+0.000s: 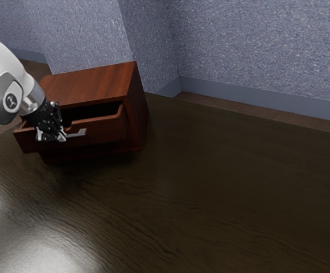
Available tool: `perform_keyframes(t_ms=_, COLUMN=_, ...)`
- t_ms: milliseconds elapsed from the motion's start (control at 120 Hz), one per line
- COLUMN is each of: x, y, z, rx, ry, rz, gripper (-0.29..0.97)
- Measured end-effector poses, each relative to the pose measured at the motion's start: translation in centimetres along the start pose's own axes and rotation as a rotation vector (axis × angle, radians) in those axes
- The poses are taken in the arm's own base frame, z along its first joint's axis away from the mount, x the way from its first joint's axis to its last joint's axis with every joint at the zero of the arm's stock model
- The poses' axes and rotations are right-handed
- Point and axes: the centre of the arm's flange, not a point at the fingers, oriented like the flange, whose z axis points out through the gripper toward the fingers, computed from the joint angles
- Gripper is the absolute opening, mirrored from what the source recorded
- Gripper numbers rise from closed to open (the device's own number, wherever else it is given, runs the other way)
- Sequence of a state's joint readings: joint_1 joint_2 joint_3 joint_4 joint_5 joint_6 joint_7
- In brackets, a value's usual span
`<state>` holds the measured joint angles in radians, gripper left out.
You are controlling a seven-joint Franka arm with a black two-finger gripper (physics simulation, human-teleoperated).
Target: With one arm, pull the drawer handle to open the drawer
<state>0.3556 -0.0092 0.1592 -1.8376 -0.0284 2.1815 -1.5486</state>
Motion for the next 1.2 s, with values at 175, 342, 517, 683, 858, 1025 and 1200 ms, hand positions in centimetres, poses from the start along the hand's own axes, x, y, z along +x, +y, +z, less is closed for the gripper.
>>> perform_keyframes(t_ms=175, x=-0.1, y=-0.7, z=-0.1, rx=0.002, ry=-0.001, rz=0.003, gripper=-0.11)
perform_keyframes(t_ms=342, x=-0.2, y=-2.0, z=-0.6, rx=0.002, ry=-0.008, rz=0.005, gripper=-0.11)
perform_keyframes(t_ms=517, x=-0.1, y=-3.6, z=-1.5, rx=-0.002, ry=-0.015, rz=0.005, gripper=-0.11)
perform_keyframes(t_ms=683, x=-0.2, y=-4.7, z=-1.7, rx=-0.004, ry=-0.019, rz=0.007, gripper=-0.11)
perform_keyframes(t_ms=858, x=-0.3, y=-5.3, z=-2.0, rx=-0.011, ry=-0.021, rz=0.010, gripper=-0.11)
perform_keyframes(t_ms=1025, x=-0.5, y=-6.1, z=-2.3, rx=-0.016, ry=-0.025, rz=0.013, gripper=-0.11)
perform_keyframes(t_ms=1200, x=-0.6, y=-6.8, z=-2.5, rx=-0.016, ry=-0.028, rz=0.015, gripper=-0.11)
